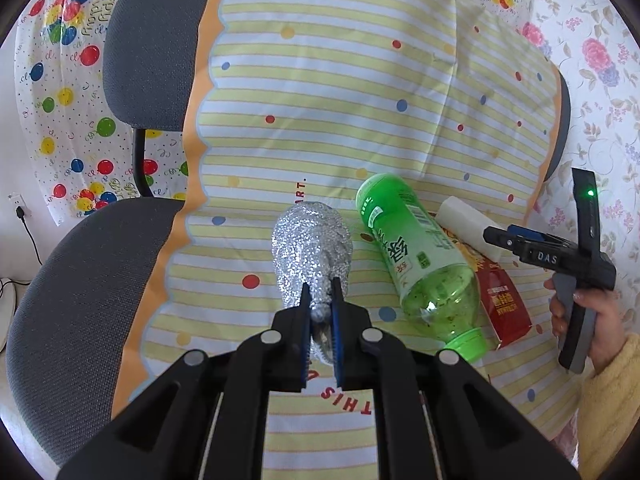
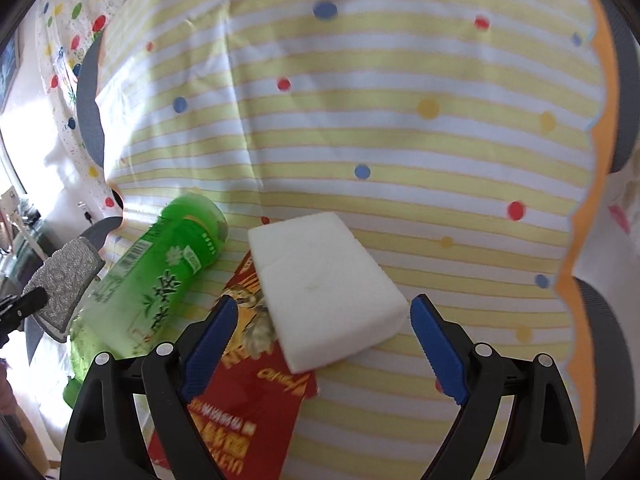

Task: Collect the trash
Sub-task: 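Grasp the white sponge with the right tool while the left holds the foil bottle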

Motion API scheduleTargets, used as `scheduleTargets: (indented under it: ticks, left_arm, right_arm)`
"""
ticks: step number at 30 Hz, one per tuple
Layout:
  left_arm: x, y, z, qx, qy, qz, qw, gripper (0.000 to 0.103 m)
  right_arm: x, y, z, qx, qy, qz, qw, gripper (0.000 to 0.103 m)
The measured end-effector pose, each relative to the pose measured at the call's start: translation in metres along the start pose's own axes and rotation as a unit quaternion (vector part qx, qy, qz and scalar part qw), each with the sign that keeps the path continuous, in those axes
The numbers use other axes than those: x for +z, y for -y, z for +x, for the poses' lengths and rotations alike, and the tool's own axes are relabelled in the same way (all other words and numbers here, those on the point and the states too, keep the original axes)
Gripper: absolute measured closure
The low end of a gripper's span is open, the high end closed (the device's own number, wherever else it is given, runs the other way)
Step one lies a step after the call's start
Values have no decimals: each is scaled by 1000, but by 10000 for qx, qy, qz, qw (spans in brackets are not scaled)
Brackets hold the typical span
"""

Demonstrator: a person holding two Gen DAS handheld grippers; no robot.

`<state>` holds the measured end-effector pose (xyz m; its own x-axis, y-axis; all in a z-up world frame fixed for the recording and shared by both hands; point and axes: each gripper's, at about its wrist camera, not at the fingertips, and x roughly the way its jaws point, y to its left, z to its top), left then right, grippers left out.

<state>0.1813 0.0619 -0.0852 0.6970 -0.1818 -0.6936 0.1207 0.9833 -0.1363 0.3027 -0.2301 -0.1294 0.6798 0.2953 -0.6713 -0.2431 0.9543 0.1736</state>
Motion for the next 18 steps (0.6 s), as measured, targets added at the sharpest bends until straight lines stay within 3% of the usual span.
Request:
scheduleTargets:
  ticks: [7, 8, 9, 10, 13, 15, 18]
  left_arm:
    - [-1, 3, 1, 7, -60, -44, 10000, 96]
    - [-1, 4, 0, 7, -58, -52, 10000, 96]
    - [-2, 4, -1, 7, -55, -62, 10000, 96]
    - [-2, 5, -3, 1, -55, -74, 10000, 96]
    - [-6, 8, -11, -39, -57, -78, 9999, 96]
    - [-10, 9, -17, -40, -57, -61, 10000, 96]
    - [-12, 7, -21, -2, -67, -105, 9999, 96]
  right_arm:
    - [-11, -9, -2, 106, -110, -402, 9991, 18]
    - [-13, -11, -2, 90, -124, -456, 9988, 36]
    - [-14, -13, -4, 54, -154, -480, 9987, 43]
    - [-14, -15, -7, 27, -148, -467, 9988, 43]
    - [-16, -26, -19, 208, -176, -485, 9984, 41]
    - [-19, -35, -31, 273, -56, -529, 9982, 26]
    - [-19, -42, -38, 116, 115, -644, 9978, 17]
